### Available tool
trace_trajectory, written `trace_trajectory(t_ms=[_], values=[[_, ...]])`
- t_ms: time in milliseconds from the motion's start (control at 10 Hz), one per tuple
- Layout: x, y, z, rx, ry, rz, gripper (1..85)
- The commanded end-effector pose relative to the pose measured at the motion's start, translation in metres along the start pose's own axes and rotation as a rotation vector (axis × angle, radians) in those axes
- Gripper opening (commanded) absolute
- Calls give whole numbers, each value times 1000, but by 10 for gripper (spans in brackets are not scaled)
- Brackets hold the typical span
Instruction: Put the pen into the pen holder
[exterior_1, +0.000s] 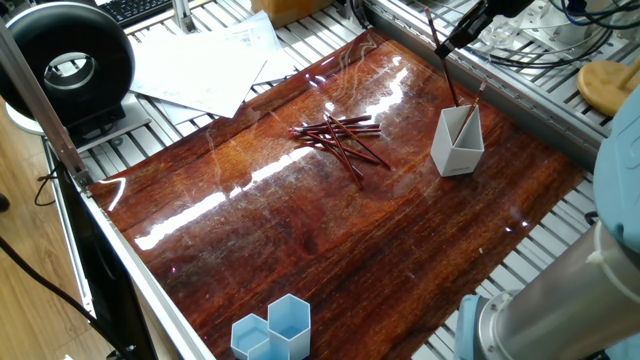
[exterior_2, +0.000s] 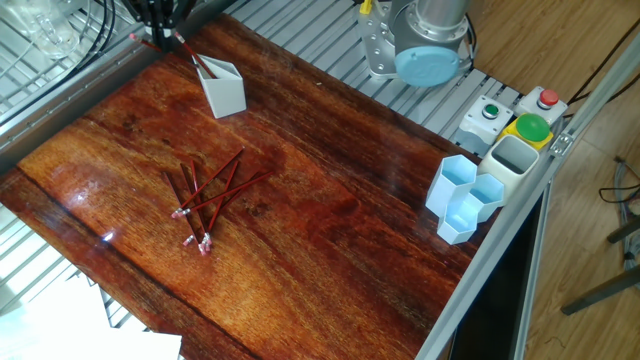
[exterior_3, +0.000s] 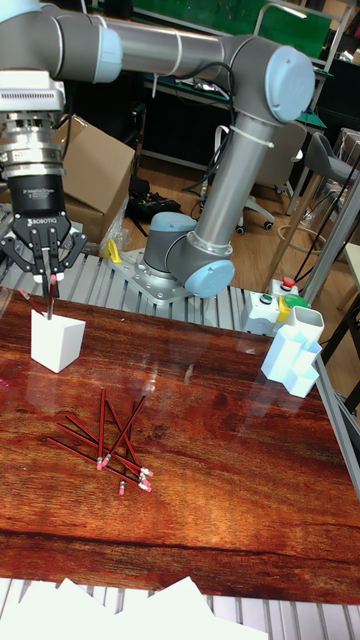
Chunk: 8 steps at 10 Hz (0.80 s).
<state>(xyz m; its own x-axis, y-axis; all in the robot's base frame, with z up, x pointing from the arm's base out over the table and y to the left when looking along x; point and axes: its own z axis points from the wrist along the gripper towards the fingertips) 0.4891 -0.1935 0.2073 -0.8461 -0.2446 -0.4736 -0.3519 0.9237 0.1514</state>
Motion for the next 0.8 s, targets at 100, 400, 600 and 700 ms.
trace_trajectory(t_ms=[100,400,600,700], values=[[-4,0,-3,8,-30,17,10],[-3,-2,2,16,-60,17,10],[1,-4,7,21,-60,20,10],[5,-5,6,32,-34,24,10]])
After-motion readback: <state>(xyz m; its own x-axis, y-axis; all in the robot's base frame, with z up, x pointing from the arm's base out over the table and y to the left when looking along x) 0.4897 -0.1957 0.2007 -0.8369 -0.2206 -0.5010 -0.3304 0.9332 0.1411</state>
